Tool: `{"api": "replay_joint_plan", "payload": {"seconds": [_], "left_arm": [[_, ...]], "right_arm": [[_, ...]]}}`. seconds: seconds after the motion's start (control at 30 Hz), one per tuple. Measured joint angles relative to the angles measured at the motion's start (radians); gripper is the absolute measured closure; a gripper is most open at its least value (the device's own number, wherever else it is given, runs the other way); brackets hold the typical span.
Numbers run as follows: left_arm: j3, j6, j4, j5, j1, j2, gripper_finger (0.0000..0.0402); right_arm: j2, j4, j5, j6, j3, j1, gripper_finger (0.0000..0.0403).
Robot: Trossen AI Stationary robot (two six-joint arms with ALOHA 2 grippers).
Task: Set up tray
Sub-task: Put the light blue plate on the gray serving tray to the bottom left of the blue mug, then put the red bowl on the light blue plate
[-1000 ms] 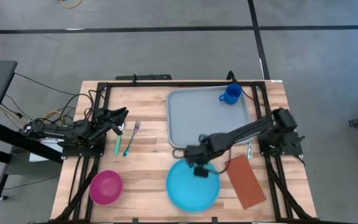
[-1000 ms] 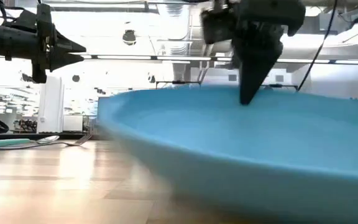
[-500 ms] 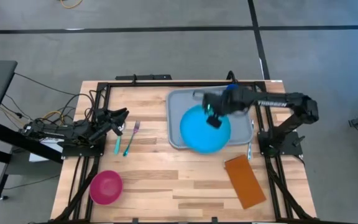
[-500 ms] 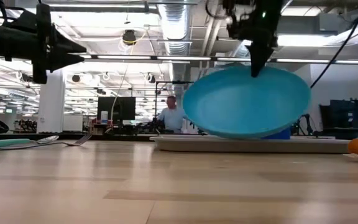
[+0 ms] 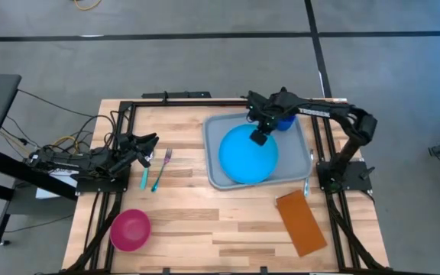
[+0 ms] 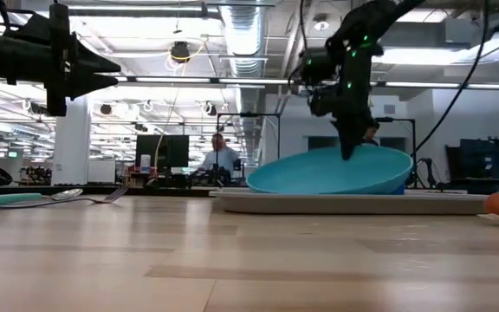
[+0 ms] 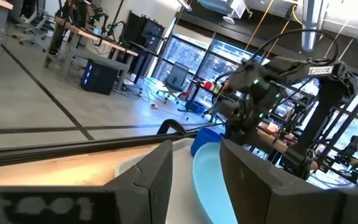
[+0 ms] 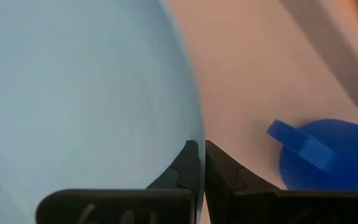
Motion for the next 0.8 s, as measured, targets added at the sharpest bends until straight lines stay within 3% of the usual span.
{"api": "replay_joint_plan", "payload": {"seconds": [0.27,0.8], "left_arm": [[0.0,0.0,-0.001,0.0,0.0,0.0,0.0278],[0.0,0.0,-0.003,0.0,0.0,0.0,0.0278]], "right_arm": [[0.102,0.033,0.002,-0.012,0.0,0.002,0.0386],[0.111,0.011,0.009,-0.06,0.024,0.007,0.028]]}}
